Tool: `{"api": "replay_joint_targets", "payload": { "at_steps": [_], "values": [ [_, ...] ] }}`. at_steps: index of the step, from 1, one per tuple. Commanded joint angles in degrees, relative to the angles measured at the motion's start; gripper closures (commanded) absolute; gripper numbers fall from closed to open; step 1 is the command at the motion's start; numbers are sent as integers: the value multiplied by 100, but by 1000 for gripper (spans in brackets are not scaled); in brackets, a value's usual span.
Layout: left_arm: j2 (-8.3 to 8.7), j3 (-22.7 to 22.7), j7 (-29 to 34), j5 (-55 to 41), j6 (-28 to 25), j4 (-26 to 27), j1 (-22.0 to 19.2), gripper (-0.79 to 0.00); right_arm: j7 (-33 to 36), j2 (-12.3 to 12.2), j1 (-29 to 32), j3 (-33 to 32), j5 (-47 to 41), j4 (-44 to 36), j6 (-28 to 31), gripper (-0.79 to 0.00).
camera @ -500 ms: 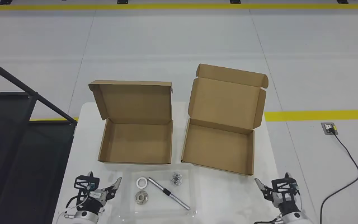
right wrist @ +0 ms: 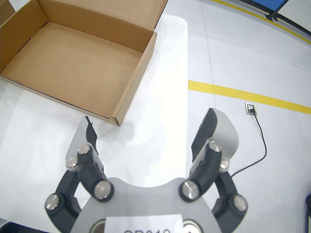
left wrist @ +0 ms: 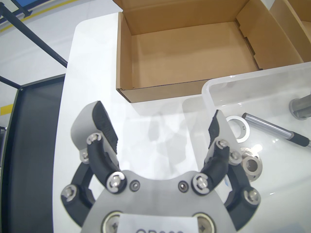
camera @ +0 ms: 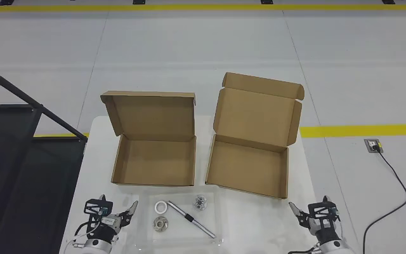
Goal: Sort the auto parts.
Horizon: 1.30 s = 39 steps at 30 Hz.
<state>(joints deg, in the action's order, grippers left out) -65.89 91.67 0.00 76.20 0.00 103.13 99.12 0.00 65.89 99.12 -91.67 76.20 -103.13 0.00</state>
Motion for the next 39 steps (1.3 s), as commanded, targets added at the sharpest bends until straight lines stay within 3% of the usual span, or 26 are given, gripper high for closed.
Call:
{"api": "replay_joint_targets", "payload": {
  "at_steps": [1, 7, 12, 17, 22, 26, 39],
  "values": [
    [3, -5, -54, 22, -74, 16, -4, -785, -63, 1, -4, 9, 39, -83, 12, -785],
    [2, 257, -777, -39, -207, 54, 224, -785, -238, -15, 315, 177, 1134, -933, 37, -785],
    [-6, 551, -1510, -352, -441, 140, 557, -785, 39, -24, 533, 403, 2200, -1775, 19, -785],
    [-24, 837, -2160, -725, -664, 78, 806, -785, 503, -43, 488, 812, 3353, -2512, 436, -785],
    [-31, 1017, -2371, -906, -817, -19, 901, -785, 968, -40, 151, 1445, 4308, -2907, 1072, -785],
    [-31, 1017, -2371, -906, -817, -19, 901, -785, 1331, -8, -120, 1970, 4737, -3074, 1354, -785],
    [-31, 1017, -2371, -906, -817, -19, 901, -785, 1252, -13, -149, 1983, 4808, -3087, 1396, -785]
  ]
}}
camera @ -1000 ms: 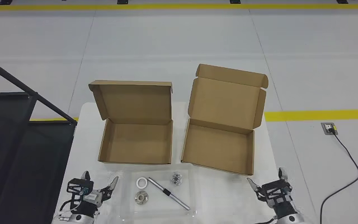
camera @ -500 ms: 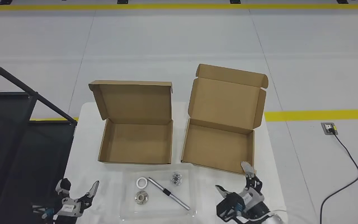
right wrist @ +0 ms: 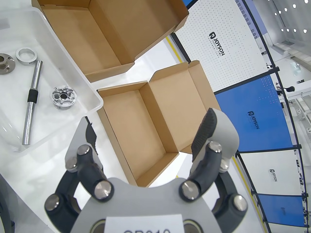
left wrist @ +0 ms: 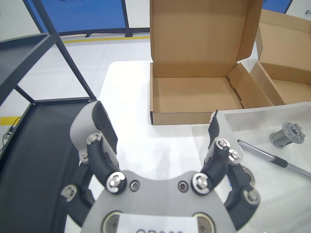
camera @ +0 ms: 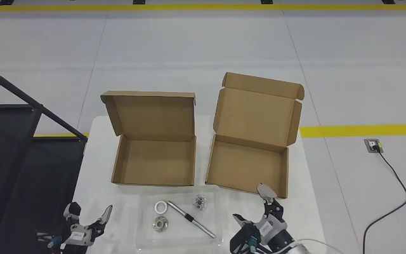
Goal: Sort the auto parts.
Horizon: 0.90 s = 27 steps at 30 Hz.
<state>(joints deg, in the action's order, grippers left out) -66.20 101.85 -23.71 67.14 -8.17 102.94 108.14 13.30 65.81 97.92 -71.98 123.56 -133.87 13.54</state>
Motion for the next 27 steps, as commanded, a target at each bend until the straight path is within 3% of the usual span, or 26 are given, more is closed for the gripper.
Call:
{"api": "replay_joint_targets", "payload": {
  "at_steps": [1, 4, 10, 14, 17, 27],
  "values": [
    [0, 0, 0, 0, 0, 0, 0, -785, -270, -14, -91, 67, 227, -5, 110, -785],
    [0, 0, 0, 0, 0, 0, 0, -785, -1197, -75, -483, 418, 1257, 170, 654, -785],
    [-3, 1, 33, -23, -2, -5, -21, -785, -1037, 8, -1456, 1285, 1753, 351, 1836, -785],
    [-25, 55, 2, -110, 90, -50, -50, -785, -321, 237, -2348, 1954, 1057, 845, 2663, -785],
    [-36, 111, -22, -166, 88, -80, -50, -785, 331, 462, -3013, 2352, 362, 1393, 2950, -785],
    [-72, 147, -62, -171, 89, -160, -51, -785, 2028, 1092, -4272, 2888, -2367, 2833, 3003, -785]
  ]
}}
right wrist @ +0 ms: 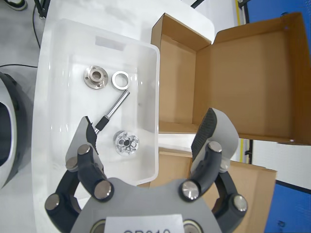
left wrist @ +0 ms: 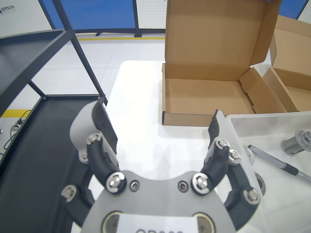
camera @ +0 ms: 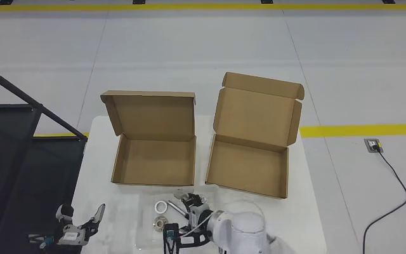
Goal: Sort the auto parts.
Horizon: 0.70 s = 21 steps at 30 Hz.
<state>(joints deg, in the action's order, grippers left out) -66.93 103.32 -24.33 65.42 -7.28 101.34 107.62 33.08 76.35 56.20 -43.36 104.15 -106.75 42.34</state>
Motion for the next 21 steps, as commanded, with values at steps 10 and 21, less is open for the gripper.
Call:
{"api": "replay_joint_targets", "payload": {
  "at_steps": [10, 21],
  "values": [
    [0, 0, 0, 1, 0, 0, 0, -785, 50, 38, -100, 26, -426, 121, 122, -785],
    [0, 0, 0, 1, 0, 0, 0, -785, 1758, 367, -472, 239, -1841, 1046, -629, -785]
  ]
}}
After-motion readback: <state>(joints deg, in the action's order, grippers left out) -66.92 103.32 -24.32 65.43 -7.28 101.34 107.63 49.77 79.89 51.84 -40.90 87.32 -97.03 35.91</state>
